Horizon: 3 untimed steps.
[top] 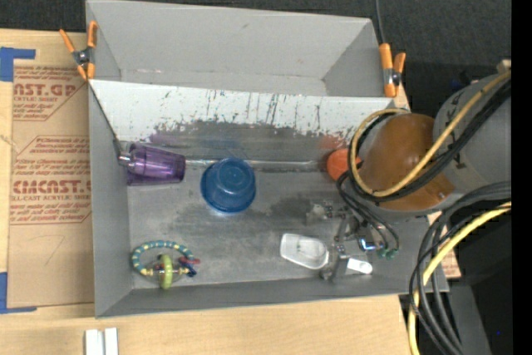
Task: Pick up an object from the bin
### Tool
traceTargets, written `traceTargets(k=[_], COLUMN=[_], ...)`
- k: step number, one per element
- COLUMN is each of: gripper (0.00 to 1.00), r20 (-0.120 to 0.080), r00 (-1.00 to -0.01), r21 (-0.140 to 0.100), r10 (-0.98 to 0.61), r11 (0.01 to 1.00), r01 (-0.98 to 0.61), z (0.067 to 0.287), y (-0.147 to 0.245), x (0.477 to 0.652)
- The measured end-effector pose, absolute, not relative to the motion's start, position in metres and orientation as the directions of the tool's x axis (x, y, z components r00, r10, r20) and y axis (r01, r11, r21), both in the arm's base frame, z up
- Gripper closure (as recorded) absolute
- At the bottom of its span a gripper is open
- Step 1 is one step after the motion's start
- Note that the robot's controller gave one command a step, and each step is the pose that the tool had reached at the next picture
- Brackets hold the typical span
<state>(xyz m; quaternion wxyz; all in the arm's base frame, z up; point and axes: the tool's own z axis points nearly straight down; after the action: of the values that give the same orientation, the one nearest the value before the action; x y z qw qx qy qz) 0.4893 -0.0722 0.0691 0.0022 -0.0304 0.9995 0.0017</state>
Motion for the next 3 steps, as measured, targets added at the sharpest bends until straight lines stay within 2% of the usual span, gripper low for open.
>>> traceTargets(k=[1,2,3], gripper=[0.0,0.0,0.0], r20=[-0.005,-0.005,-0.005], r00=[-0.967,-1.0,-0.996], r21=[-0.001,0.003,0.004], r10=[-0.257,0.028,0.089], r11=[0.967,1.0,0.996], r01=[-0.257,0.028,0.089], z=[0.07,0.07,0.07], y=[-0.104,-0.061,-0.052], x=[0.503,0.511,0.511])
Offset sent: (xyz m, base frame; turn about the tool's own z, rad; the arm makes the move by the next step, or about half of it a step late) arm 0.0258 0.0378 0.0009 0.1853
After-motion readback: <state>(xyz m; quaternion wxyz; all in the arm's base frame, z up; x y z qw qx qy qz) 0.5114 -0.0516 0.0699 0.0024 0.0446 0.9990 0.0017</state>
